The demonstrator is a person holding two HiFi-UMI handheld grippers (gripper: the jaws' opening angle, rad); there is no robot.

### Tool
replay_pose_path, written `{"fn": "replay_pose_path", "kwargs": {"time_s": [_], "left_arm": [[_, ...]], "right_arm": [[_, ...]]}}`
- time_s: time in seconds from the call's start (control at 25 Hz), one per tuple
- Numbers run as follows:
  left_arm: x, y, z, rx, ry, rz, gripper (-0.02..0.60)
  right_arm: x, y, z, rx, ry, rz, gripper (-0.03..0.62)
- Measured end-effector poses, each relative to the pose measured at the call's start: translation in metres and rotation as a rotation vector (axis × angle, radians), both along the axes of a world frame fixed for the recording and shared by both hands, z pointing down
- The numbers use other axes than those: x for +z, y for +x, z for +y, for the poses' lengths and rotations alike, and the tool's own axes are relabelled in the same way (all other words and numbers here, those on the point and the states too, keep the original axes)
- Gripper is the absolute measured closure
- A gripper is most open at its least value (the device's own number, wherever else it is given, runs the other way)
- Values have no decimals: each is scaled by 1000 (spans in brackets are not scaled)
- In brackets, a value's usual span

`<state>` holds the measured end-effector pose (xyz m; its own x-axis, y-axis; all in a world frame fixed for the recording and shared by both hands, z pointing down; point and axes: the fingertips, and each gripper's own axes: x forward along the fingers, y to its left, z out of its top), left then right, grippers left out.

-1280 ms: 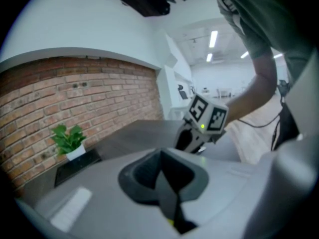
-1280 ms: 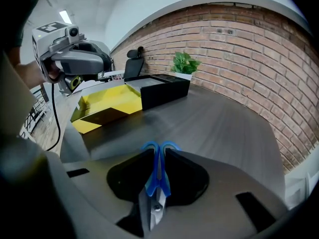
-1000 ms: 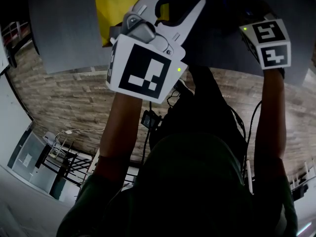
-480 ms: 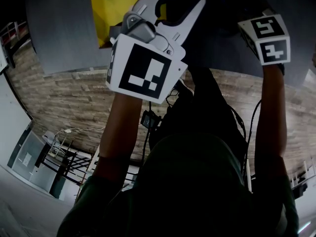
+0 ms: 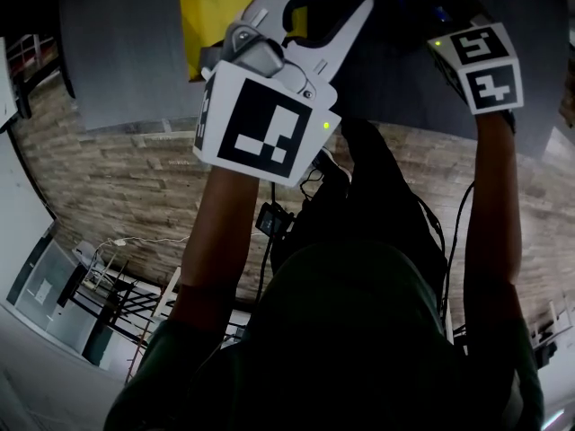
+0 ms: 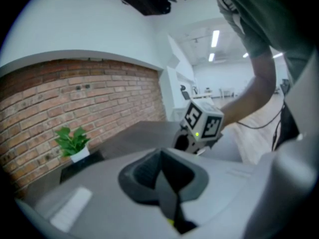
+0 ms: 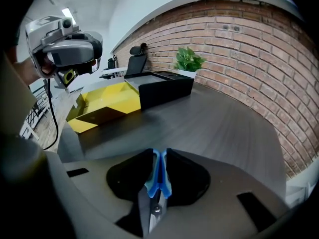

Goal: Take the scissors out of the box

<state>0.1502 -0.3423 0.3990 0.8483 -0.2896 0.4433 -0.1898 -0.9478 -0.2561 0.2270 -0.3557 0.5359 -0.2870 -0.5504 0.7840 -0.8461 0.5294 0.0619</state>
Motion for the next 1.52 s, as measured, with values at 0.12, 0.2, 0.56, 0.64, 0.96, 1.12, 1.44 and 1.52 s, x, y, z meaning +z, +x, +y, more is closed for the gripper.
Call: {"fn": "replay_pose_path", "kwargs": {"time_s": [0.12, 0.2, 0.56, 0.64, 0.96, 1.12, 1.44, 1.52], "left_arm": [[-10, -4, 3, -5, 21, 2, 583], [-20, -4, 7, -9, 40, 5, 583], [-79, -34, 19, -53, 148, 23, 583], [-93, -44, 25, -64, 172, 25, 583], [-167, -100, 52, -136, 292, 39, 583], [-202, -139, 72, -192, 364, 39, 583], [-258, -206, 144, -279, 462, 39, 583], [-277, -226, 170, -305, 485, 44, 583]], "right_arm": [[-13, -2, -1, -5, 26, 8, 518], [-24, -1, 0, -10, 48, 13, 517], [-99, -21, 3, -57, 186, 43, 521], [-120, -29, 7, -70, 224, 51, 530], [-231, -66, 31, -124, 415, 72, 570], [-292, -98, 51, -170, 537, 83, 586], [-389, -159, 120, -272, 720, 73, 586], [-415, -180, 144, -294, 759, 56, 587]]}}
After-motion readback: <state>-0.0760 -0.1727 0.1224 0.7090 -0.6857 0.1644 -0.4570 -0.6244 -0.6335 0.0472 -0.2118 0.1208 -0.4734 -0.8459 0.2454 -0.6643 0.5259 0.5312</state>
